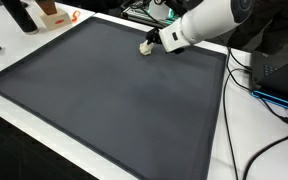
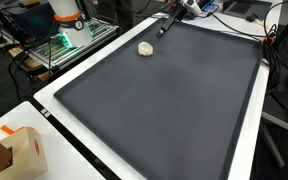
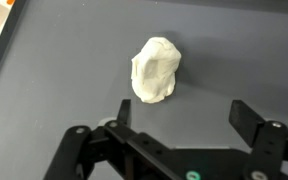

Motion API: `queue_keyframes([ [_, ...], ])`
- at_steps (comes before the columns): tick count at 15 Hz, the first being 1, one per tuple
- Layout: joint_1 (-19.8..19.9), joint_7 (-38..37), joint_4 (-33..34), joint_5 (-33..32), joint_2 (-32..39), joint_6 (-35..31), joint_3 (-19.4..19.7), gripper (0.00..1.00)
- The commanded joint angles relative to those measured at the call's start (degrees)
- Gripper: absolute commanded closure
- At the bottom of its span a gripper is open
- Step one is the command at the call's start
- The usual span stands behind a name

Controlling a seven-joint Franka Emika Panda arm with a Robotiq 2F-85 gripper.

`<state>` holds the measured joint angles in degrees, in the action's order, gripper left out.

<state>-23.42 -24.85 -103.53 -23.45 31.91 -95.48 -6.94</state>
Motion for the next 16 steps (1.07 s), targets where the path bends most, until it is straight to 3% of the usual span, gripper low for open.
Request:
queue_keyframes([
  [1, 0.99, 3.61, -1.66, -0.01, -0.69, -2.82, -0.66, 0.00],
  [9, 2.79, 8.52, -2.60, 2.72, -1.43, -4.83, -0.94, 0.00],
  [16, 6.02, 14.03, -3.47, 9.76, -2.54, -6.32, -1.51, 0.00],
])
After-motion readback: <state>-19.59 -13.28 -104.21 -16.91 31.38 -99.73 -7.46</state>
